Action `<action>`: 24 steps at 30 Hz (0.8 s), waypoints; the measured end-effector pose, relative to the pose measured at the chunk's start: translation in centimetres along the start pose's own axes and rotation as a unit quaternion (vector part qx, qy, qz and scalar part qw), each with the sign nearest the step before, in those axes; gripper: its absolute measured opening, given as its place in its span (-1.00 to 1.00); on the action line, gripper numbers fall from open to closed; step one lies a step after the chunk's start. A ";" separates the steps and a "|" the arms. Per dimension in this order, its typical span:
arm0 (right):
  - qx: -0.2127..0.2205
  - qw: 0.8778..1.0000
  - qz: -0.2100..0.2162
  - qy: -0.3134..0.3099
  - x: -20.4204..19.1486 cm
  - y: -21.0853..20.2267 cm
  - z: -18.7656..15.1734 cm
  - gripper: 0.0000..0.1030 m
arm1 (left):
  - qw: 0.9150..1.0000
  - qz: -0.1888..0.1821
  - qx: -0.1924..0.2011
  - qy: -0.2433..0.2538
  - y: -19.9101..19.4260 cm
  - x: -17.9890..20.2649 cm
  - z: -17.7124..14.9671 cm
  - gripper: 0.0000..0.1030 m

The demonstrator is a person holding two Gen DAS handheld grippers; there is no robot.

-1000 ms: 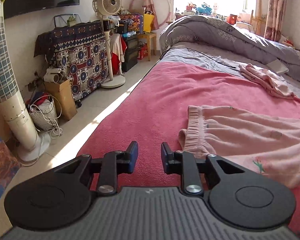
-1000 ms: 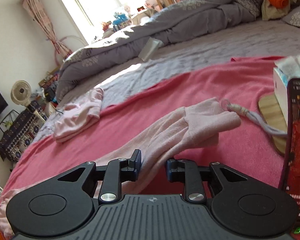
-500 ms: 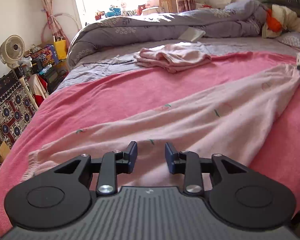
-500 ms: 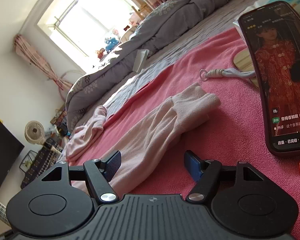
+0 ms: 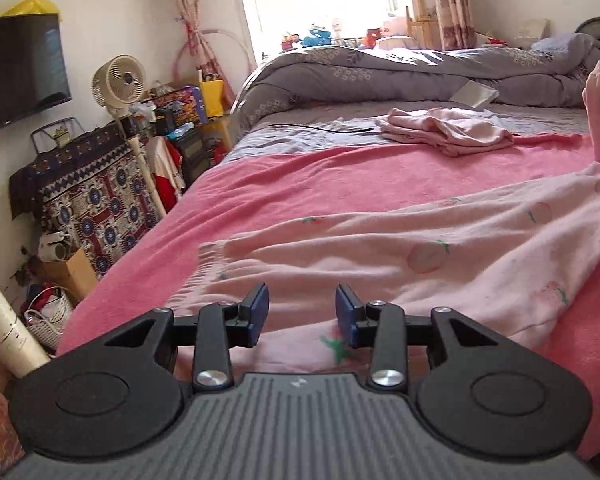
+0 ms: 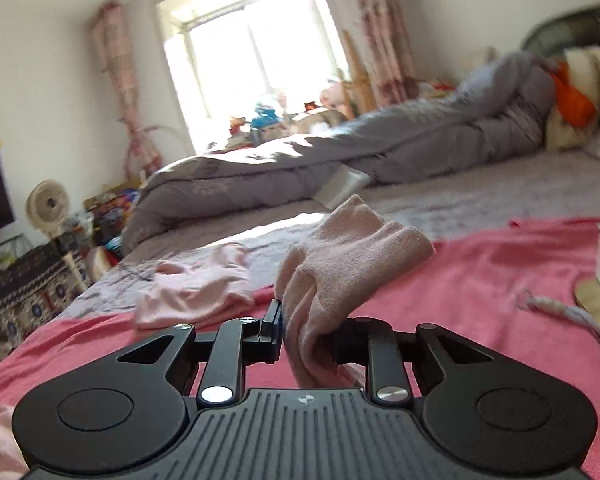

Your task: Fold clothes

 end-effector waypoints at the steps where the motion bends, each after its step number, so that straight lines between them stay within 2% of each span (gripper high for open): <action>1: 0.001 0.999 0.039 -0.030 -4.2 0.0 -0.6 -0.54 | 1.000 0.018 -0.001 -0.013 -0.5 -1.3 -0.2 -0.11; 3: 0.004 0.990 0.115 -0.087 -12.7 -0.2 -2.1 -0.54 | 0.999 0.038 -0.004 -0.036 -1.6 -3.3 -0.6 -0.11; 5: -0.002 0.973 0.181 -0.143 -20.8 -0.2 -4.6 -0.51 | 0.998 0.046 -0.009 -0.042 -2.6 -4.4 -1.2 -0.11; 9: -0.051 0.935 0.236 -0.260 -30.8 -1.1 -13.4 -0.32 | 0.998 0.046 -0.012 -0.045 -4.7 -5.5 -2.1 -0.10; 10: -0.050 0.926 0.226 -0.297 -31.8 -1.4 -15.1 -0.22 | 0.998 0.044 -0.009 -0.044 -5.0 -5.5 -2.2 -0.09; 12: -0.006 0.915 0.203 -0.349 -33.0 -3.8 -15.5 -0.19 | 0.998 0.042 -0.003 -0.048 -5.2 -5.7 -2.4 -0.09; 13: 0.007 0.914 0.198 -0.353 -33.0 -4.2 -15.1 0.02 | 0.998 0.041 0.001 -0.053 -5.1 -5.7 -2.4 -0.09; 14: 0.018 0.914 0.193 -0.355 -33.0 -4.6 -14.6 0.33 | 0.997 0.038 0.006 -0.062 -5.0 -5.7 -2.3 -0.09; 16: 0.032 0.911 0.190 -0.364 -32.5 -5.1 -14.0 0.49 | 0.996 0.027 0.019 -0.079 -4.7 -5.6 -2.1 -0.09; 18: 0.017 0.908 0.200 -0.368 -32.1 -4.7 -14.4 0.46 | 0.995 0.015 0.030 -0.089 -4.3 -5.2 -1.9 -0.08; 19: -0.001 0.909 0.215 -0.356 -32.0 -4.4 -14.7 0.26 | 0.995 0.011 0.031 -0.093 -4.0 -5.0 -2.1 -0.01; 20: -0.020 0.911 0.230 -0.343 -31.9 -4.1 -15.0 -0.09 | 0.995 0.013 0.027 -0.094 -3.8 -5.0 -2.3 0.05; 22: -0.050 0.921 0.236 -0.307 -31.9 -3.5 -14.8 -0.48 | 0.995 0.017 0.020 -0.097 -3.5 -5.1 -2.9 0.05; 24: -0.044 0.935 0.224 -0.271 -31.6 -3.2 -13.1 -0.59 | 0.994 0.019 0.020 -0.104 -3.9 -5.8 -3.6 0.05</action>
Point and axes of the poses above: each gripper's, at about its wrist camera, not at the fingertips, and y roughly the way its jaws point, x to its right, z to its top, the point moved 5 cm from there along y, roughly the way its jaws point, and after that the axes turned 15 degrees about x, right-handed, at the moved point
